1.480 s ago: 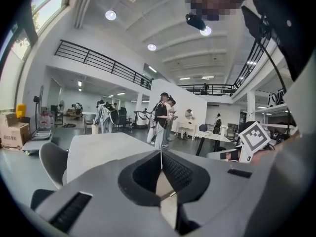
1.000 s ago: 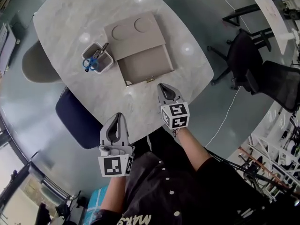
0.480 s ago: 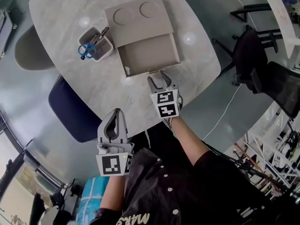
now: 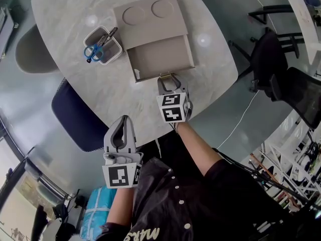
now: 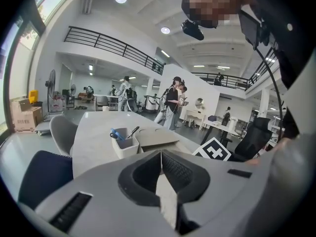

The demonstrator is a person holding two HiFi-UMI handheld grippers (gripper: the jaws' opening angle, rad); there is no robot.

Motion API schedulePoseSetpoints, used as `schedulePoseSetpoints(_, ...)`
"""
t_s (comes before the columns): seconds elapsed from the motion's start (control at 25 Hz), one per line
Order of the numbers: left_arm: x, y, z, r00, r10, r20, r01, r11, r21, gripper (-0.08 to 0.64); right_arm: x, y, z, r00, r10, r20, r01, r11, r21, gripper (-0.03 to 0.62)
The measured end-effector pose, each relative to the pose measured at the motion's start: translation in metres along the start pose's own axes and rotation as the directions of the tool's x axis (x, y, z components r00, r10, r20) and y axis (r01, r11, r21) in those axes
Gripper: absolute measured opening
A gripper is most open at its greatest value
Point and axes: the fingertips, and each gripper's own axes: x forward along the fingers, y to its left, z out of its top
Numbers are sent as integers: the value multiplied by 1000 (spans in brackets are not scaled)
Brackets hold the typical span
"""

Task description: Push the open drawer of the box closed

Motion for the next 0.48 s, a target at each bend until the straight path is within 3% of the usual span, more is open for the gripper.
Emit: schedulePoseSetpoints(0.48,5,-3,7,1000,-10,11,10,1000,7,17,-7,-3,11,1000,-10,7,10,1000,-7,169)
